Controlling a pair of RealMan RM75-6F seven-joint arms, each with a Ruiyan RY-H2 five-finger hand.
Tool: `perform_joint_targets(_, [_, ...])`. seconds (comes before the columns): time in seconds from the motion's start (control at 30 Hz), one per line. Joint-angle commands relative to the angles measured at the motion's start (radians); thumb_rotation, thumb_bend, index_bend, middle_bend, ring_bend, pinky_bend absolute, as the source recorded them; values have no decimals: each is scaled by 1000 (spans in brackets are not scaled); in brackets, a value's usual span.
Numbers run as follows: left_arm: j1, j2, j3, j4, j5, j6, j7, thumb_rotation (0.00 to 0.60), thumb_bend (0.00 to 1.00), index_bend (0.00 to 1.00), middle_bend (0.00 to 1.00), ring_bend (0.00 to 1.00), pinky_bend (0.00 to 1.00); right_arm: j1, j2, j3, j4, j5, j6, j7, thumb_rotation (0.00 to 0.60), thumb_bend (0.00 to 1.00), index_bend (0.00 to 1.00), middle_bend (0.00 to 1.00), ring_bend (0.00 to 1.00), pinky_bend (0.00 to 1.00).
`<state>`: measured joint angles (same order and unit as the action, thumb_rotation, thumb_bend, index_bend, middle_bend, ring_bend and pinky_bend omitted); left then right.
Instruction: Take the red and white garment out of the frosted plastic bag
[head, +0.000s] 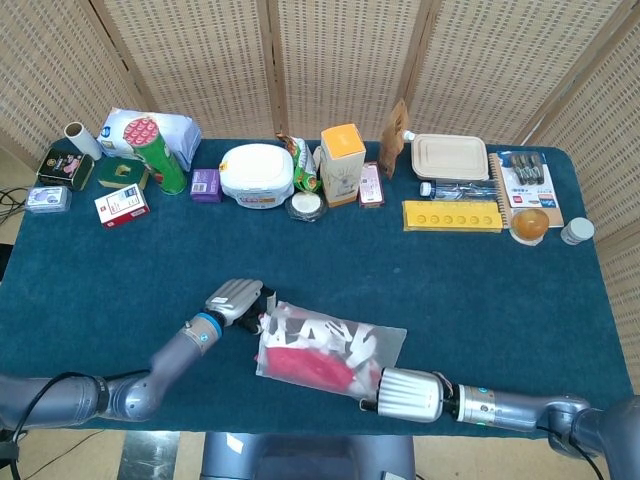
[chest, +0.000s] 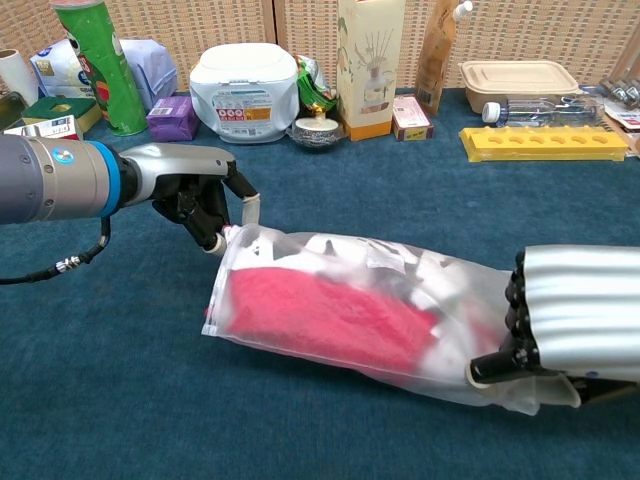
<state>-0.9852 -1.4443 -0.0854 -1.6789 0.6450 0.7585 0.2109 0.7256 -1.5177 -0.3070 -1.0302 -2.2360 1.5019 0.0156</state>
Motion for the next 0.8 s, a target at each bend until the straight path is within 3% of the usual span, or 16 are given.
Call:
perform_joint_targets(0.03, [16,22,1,-12,24,1,-16,600,433,775,1000,1000,1000,-2,9,3,-8,9,-5,2,600,554,814,933,1000,1000])
perform_joint_targets(0.5, [70,111,0,-12,93,-2,-70,600,433,775,1000,1000,1000,-27,82,23,-22,72,-8,-7,600,555,818,938,1000,1000])
perform_joint_targets(0.8, [93,150,-6,48,101,2,-86,600,433,775,1000,1000,1000,-67,139,37,-6,129,1,-5,600,556,821,940,1000,1000])
